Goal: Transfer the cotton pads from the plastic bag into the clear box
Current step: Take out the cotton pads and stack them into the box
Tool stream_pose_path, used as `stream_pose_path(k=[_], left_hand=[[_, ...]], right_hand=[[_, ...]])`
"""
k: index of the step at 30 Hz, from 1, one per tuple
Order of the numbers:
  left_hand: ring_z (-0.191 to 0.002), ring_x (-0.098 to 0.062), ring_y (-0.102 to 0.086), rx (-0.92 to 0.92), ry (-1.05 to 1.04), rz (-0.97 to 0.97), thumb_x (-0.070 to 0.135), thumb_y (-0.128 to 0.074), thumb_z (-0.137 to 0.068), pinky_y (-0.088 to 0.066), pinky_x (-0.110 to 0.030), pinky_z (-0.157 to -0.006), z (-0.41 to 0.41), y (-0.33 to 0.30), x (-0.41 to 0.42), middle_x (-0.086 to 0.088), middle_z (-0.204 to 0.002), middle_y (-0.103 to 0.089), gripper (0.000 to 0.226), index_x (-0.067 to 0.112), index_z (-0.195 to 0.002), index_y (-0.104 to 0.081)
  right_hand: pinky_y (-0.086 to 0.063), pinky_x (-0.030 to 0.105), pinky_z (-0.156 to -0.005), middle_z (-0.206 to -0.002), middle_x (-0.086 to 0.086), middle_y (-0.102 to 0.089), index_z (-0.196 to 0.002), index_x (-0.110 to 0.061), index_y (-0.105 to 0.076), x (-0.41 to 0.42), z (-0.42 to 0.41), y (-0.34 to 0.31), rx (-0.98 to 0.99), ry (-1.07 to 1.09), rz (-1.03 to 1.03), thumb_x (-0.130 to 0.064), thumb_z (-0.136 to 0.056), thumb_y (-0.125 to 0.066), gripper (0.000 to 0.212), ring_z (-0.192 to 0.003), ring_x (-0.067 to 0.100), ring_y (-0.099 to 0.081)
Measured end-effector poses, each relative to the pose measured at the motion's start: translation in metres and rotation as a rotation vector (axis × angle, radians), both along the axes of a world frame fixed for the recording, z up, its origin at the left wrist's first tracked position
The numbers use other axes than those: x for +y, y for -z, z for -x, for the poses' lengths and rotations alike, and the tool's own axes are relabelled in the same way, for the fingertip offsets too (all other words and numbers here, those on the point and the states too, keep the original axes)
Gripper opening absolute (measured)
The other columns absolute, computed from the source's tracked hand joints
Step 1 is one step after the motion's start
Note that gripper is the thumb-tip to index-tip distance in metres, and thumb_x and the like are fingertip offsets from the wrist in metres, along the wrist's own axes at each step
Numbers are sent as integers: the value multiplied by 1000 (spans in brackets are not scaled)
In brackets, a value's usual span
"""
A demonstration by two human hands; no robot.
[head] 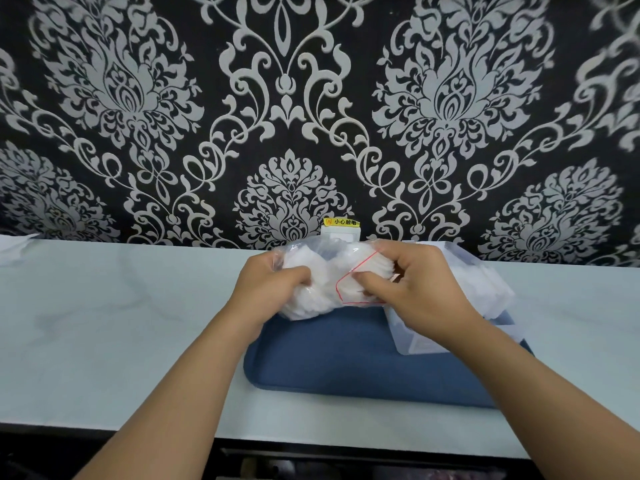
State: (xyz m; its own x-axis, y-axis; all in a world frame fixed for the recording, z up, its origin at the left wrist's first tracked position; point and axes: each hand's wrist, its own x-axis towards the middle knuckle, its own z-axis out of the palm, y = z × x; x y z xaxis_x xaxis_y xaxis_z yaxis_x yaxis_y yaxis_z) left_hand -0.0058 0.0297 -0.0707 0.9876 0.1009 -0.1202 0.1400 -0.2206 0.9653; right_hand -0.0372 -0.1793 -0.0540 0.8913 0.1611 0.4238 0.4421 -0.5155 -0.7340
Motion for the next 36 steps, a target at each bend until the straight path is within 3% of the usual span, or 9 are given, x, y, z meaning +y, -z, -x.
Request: stream_pose_path(k=[7, 12, 15, 18, 20, 23, 27, 32, 36], left_hand=[[-79, -22, -71, -30, -171, 51, 9, -70, -74, -53, -29, -69, -10, -8, -8, -5, -85, -78, 13, 14, -85, -74], [-80, -19, -64, -115, -159, -370, 19, -76, -78, -46, -27, -65, -10, -6, 7, 7, -83, -67, 14, 25, -82, -64], [-83, -13, -59, -6, 27, -483, 31, -78, -76, -40, -24, -61, -9, -1, 0, 4, -96, -66, 29, 21, -100, -64], [-111, -26, -56, -44, -47, -573, 52, -69, -67, -47, -36, -83, -4, -3, -5, -5, -122, -61, 62, 19, -119, -59], [-129, -28, -46, -342, -227, -540, 51, -60, -71, -40, -39, -103, 5, -15, -8, -8, -136, -54, 73, 14, -134, -54], [-124, -12, -52, -709, -125, -102, 48, -60, -78, -42, -25, -102, 35, -38, -33, 3, -130, -57, 59, 22, -132, -56], [-109, -8, -67, -423, 294, 334, 45, -74, -66, -55, -28, -90, 69, -33, -84, 13, -115, -69, 77, 30, -137, -48], [-108, -10, -69, -400, 240, 542, 26, -71, -79, -56, -24, -83, 65, -32, -105, 6, -119, -69, 59, 29, -135, -51], [-97, -15, -73, -231, 194, 653, 49, -59, -94, -55, -23, -66, 66, -33, -119, 1, -106, -76, 32, 29, -118, -65]], right_hand=[[-36, 12, -55, -60, -16, -58, -96, -18, -76, -17, 7, -13, -170, 141, 30, -9, -87, -73, 14, -53, 4, -49], [-51, 17, -49, -80, 8, -70, -106, -5, -67, -33, 17, -37, 379, -37, -978, -19, -93, -63, 19, -59, 11, -62], [-60, 19, -59, -97, 17, -73, -123, 1, -57, -25, 19, -31, 737, -247, -1192, -14, -86, -61, 40, -68, 17, -70], [-64, 32, -72, -113, 27, -70, -131, 2, -52, -20, 17, -28, 823, -296, -1117, -3, -91, -50, 41, -86, 30, -74], [-63, 38, -76, -126, 32, -63, -136, 4, -50, -21, 16, -28, 801, -307, -1018, -1, -88, -51, 48, -98, 36, -71], [-59, 43, -84, -136, 29, -58, -135, 5, -51, -19, 17, -23, 698, -343, -959, 1, -77, -51, 58, -110, 37, -66], [-56, 37, -86, -114, 20, -65, -129, 1, -54, -4, 25, -18, 478, -384, -858, 12, -84, -42, 49, -106, 29, -65], [-56, 29, -70, -109, 9, -67, -126, -16, -53, -6, 37, -21, 278, -195, -732, 7, -62, -45, 68, -90, 13, -67], [-57, 40, -80, -123, -6, -58, -134, -24, -46, -10, 35, -14, 36, -54, -422, 6, -71, -51, 70, -106, 17, -63]])
